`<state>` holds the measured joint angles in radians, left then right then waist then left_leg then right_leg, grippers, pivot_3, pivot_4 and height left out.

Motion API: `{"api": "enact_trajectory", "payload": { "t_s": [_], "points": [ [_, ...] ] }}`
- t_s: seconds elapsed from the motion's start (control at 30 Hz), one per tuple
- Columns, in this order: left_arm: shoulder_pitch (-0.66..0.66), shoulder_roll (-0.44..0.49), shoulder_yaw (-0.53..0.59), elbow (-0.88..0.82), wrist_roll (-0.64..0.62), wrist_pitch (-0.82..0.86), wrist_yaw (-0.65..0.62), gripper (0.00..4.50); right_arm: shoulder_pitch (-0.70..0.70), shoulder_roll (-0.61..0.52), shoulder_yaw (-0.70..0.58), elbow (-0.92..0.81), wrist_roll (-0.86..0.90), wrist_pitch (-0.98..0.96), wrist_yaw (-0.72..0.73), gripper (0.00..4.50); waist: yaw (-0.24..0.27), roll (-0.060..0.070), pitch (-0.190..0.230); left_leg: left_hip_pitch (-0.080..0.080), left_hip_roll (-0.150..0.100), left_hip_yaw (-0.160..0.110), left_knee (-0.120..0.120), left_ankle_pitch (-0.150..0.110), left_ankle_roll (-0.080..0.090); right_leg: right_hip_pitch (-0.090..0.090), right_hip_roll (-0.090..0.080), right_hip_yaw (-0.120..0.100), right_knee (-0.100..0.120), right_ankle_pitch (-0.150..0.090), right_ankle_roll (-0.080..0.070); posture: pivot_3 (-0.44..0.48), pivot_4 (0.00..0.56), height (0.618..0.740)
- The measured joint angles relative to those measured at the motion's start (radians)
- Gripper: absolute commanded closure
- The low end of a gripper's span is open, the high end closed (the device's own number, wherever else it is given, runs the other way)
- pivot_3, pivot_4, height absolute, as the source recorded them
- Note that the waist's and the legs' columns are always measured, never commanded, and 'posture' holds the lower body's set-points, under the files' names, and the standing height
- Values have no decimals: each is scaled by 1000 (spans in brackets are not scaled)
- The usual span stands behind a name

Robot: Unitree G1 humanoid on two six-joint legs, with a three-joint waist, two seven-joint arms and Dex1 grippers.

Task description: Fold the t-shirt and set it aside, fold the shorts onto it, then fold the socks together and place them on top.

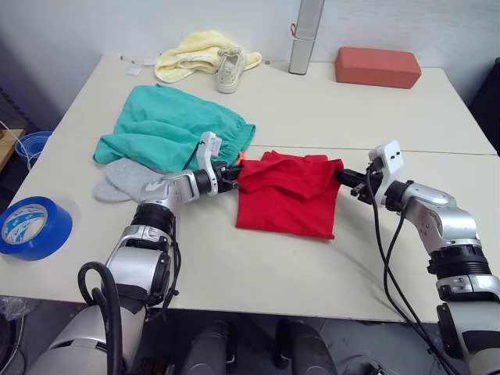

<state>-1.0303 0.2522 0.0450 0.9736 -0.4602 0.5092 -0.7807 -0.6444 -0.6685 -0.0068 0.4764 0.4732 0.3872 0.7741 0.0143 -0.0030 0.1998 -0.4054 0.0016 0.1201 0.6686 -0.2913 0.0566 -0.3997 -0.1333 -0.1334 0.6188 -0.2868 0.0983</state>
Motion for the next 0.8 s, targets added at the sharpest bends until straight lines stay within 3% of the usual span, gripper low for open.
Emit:
{"api": "enact_trajectory", "payload": {
  "t_s": [0.03,0.13,0.37,0.5,0.6,0.7,0.8],
  "points": [
    [-6,-6,13,17,0,1,4,4461,0,2,-8,0,0,13,-6,4500,0,0,0,0,0,0,0,0,0,0,0,1,0,0,0,0,150,740],
    [-14,-18,44,25,3,1,25,3804,8,13,-52,-3,2,55,-17,3803,-2,0,0,0,0,-1,-1,0,0,0,0,0,0,0,0,0,150,740],
    [-3,-25,85,0,40,-102,72,1609,51,20,-120,-45,-2,72,-34,1411,-7,0,0,0,-1,0,-1,0,0,0,0,1,0,0,0,0,150,740],
    [71,-2,66,-158,79,-228,16,1581,117,-6,-161,-136,3,59,19,15,-12,0,0,0,-1,0,-2,0,0,0,0,0,-1,0,0,0,150,740],
    [133,47,41,-283,120,-286,-18,1040,186,-41,-188,-228,-1,-16,87,0,-14,0,0,0,-1,0,-2,0,0,0,0,1,-1,0,0,0,150,740],
    [224,130,17,-414,170,-346,-44,51,287,-93,-199,-401,7,-85,196,0,-18,0,0,2,0,1,-3,-1,-1,0,1,1,-1,0,0,0,150,740],
    [293,190,-8,-505,199,-393,-96,18,366,-106,-172,-569,11,-138,286,0,-15,0,0,2,0,1,-2,-1,-1,0,0,1,-1,0,0,0,150,740]
  ]
}}
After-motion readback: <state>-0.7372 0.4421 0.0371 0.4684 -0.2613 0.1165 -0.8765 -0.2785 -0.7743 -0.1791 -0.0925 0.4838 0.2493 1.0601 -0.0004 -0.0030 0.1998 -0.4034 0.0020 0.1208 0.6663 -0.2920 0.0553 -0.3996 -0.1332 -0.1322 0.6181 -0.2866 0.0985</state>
